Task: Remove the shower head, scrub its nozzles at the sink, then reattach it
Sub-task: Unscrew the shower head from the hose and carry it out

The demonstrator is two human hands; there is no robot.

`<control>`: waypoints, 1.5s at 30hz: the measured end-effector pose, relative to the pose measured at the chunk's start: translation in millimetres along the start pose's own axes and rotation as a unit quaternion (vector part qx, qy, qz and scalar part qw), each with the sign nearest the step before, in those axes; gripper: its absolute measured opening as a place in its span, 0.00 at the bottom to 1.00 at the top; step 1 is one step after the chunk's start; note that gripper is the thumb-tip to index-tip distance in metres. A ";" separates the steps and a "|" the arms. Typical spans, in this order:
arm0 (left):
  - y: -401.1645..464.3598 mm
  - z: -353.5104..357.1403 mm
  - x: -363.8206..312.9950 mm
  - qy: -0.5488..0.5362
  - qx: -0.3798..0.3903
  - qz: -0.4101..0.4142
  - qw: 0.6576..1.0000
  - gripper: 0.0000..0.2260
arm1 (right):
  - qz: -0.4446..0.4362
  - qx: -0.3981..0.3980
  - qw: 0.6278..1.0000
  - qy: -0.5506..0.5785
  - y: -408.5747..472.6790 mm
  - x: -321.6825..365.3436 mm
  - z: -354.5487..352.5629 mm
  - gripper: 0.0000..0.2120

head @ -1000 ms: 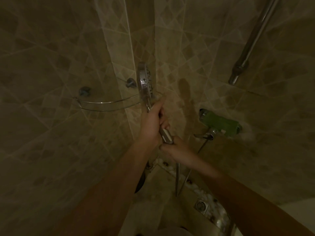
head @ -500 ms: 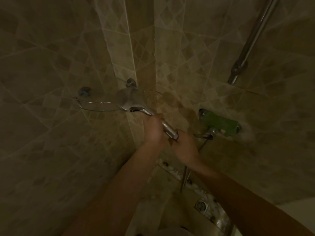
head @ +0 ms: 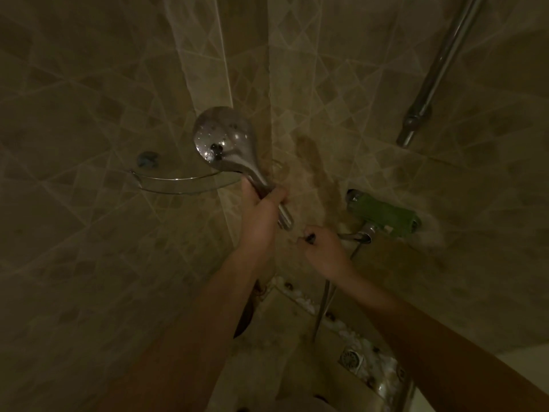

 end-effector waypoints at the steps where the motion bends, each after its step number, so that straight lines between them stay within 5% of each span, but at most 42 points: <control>1: 0.8 -1.7 -1.7 0.012 -0.002 0.005 1.000 0.12 | -0.001 -0.002 1.000 0.002 1.2 -3.0 -0.1 0.18; 5: 3.9 -6.4 -0.5 0.022 -0.018 0.005 1.000 0.07 | -0.017 0.009 0.998 -0.057 6.8 -12.0 -1.5 0.12; 13: 0.3 -20.6 16.2 0.085 -0.025 -0.010 0.996 0.14 | 0.049 0.100 0.966 -0.235 12.8 -39.5 -3.2 0.12; 22: -7.0 -37.4 44.2 0.141 -0.042 -0.014 0.989 0.15 | 0.115 0.258 0.817 -0.503 4.6 -94.5 6.5 0.17; 26: -7.8 -39.7 46.7 0.129 -0.026 -0.006 0.991 0.26 | 0.124 0.240 0.847 -0.458 13.4 -103.3 3.4 0.15; 32: -5.7 -48.3 54.5 0.102 -0.016 -0.035 0.994 0.15 | 0.145 0.153 0.929 -0.304 24.2 -117.2 -9.2 0.19; 40: -1.0 -60.2 61.9 0.103 -0.075 -0.053 0.990 0.16 | 0.088 0.087 0.917 -0.378 29.1 -100.5 -16.9 0.14; 45: -1.8 -56.9 62.1 0.110 -0.081 -0.065 0.989 0.15 | 0.062 0.085 0.946 -0.307 35.9 -89.5 -12.8 0.12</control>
Point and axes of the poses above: each hand's wrist, its own y-axis towards the middle knuckle, its own z-axis out of the palm, x = y × z, the point moved 7 cm from there along y, towards the middle knuckle, and after that the axes turned 3 degrees about y, right-handed, at the moved point
